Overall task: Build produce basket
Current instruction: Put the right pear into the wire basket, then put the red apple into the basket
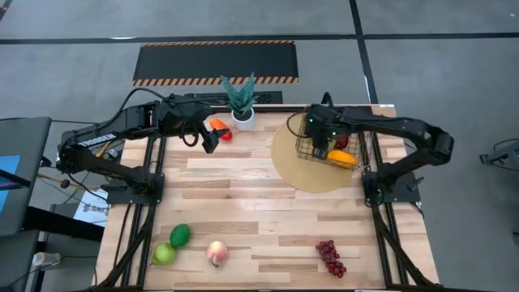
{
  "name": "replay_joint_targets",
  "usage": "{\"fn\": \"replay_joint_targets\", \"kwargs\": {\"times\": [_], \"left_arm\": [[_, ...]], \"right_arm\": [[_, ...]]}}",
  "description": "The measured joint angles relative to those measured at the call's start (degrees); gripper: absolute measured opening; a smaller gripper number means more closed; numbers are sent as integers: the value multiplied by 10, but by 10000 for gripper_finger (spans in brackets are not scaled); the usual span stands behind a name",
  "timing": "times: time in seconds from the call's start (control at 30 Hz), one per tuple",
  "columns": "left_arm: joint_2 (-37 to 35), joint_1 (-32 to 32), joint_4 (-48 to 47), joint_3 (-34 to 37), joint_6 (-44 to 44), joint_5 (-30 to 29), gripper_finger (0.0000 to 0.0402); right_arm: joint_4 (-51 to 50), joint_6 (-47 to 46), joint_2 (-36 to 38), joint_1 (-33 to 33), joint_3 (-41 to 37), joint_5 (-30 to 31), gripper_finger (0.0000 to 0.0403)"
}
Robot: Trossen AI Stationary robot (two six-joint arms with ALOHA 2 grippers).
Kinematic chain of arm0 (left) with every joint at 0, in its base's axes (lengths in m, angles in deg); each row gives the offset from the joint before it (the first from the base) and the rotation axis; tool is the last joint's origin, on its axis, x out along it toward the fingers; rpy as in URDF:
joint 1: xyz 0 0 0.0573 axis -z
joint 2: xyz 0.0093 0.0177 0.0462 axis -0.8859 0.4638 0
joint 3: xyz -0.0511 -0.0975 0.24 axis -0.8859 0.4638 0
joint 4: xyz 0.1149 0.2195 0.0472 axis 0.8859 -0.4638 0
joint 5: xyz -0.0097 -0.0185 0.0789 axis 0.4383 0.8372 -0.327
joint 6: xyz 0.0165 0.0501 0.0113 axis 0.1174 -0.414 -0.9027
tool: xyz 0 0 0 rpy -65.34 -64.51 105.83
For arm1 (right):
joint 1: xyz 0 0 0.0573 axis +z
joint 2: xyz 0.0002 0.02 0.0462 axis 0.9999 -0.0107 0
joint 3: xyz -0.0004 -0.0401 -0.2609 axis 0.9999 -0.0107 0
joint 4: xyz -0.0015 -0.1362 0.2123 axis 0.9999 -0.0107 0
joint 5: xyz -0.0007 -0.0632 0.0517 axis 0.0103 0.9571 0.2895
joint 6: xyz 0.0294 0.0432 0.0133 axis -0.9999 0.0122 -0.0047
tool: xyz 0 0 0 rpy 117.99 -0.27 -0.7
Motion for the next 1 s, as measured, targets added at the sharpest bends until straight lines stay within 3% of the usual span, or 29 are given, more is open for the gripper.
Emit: {"fn": "replay_joint_targets", "kwargs": {"times": [0.33, 0.57, 0.83, 1.0], "left_arm": [[0, 0, -9, 0, 7, 0, 348], [0, 0, -24, 0, 14, -1, 348], [0, -1, -39, 0, 27, -60, 348], [1, -57, -67, 28, 83, -67, 353]], "right_arm": [[2, 22, -72, -6, 0, -1, 203], [2, 23, -80, -13, 0, -14, 219], [-11, 14, -80, -13, 4, -30, 273], [-54, -2, -73, -13, 59, -35, 287]]}}
